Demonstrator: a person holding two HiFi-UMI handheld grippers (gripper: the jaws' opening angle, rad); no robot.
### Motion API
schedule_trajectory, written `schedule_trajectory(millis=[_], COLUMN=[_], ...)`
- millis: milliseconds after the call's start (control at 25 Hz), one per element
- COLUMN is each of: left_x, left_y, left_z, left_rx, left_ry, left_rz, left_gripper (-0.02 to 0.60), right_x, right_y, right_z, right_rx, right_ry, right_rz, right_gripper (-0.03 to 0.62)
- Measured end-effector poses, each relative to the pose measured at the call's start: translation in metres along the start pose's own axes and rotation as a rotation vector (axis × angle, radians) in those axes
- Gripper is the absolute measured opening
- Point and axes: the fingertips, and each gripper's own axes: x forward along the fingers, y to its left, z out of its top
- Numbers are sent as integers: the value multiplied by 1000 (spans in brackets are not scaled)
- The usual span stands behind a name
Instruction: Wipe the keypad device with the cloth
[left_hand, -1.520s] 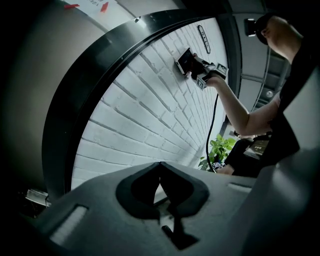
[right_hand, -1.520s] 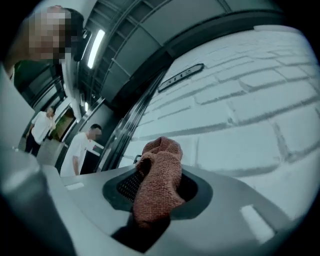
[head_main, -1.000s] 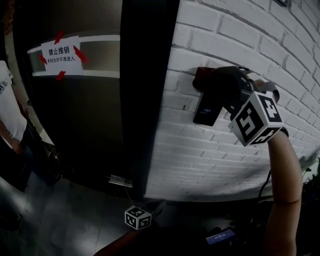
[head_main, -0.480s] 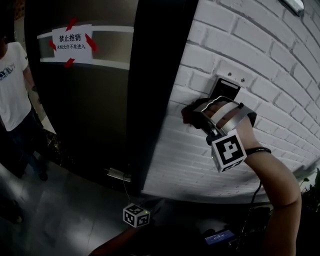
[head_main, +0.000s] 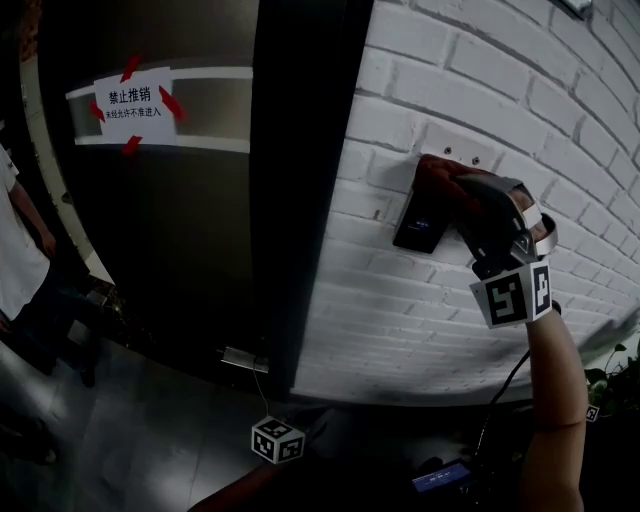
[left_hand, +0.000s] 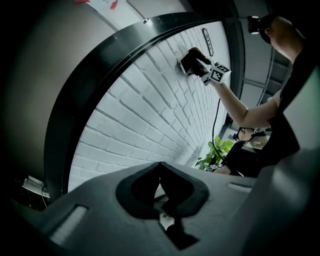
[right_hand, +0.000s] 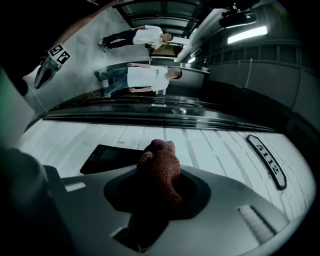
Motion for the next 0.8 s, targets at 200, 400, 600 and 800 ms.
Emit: schedule_trajectory(millis=[200, 400, 600, 800], left_x=[-12, -10, -8, -22], left_y=[7, 5, -4, 10], left_z=[-3, -4, -5, -11], left_rx=[-12, -7, 15, -21], left_ry=[-3, 1, 21, 14], left_rz=[19, 9, -15, 26], left_gripper=[5, 5, 5, 5], right_x=[-4, 21, 7, -5], right_y=[0, 22, 23, 29], right_z=[-3, 26, 11, 0], right_rx=[-31, -193, -64, -58], right_ry=[16, -2, -32, 15], right_rz=[-86, -119, -126, -189], right_gripper=[101, 81, 83, 81])
